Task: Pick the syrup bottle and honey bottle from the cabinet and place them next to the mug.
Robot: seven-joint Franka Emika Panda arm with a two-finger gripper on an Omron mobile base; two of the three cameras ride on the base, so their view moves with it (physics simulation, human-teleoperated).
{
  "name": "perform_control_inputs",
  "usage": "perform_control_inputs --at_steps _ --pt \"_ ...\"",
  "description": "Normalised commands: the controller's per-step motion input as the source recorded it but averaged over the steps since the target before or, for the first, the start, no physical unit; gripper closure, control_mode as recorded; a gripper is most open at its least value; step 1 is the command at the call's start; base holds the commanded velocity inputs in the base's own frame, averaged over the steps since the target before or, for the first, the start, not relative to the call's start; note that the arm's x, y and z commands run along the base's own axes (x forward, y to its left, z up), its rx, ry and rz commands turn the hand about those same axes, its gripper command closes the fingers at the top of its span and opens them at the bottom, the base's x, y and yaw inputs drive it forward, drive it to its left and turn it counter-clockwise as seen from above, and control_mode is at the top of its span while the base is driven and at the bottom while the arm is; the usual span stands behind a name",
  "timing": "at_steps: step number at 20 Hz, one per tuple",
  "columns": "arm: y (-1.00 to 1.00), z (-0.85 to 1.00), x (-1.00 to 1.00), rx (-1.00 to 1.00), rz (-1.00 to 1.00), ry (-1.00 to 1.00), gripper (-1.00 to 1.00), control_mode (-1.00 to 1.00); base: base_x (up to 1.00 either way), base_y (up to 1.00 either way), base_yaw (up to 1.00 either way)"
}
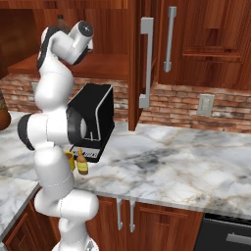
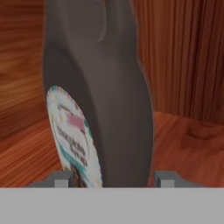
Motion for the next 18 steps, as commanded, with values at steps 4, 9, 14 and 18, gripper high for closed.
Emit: perform_control_inputs --at_steps 4,9,14,18 --pt "0.00 0.00 -0.30 0.00 0.00 -0.01 1.00 -1.00 0.00 0.00 0.00" --pt "0.00 0.00 -0.40 0.00 0.00 -0.08 1.00 -1.00 0.00 0.00 0.00" --pt "-0.06 -0.02 -0.53 0.05 0.00 -0.10 1.00 -1.00 0.00 0.00 0.00" --pt "0.00 0.00 -0.66 0.03 -0.02 -0.08 1.00 -1.00 0.00 0.00 0.00"
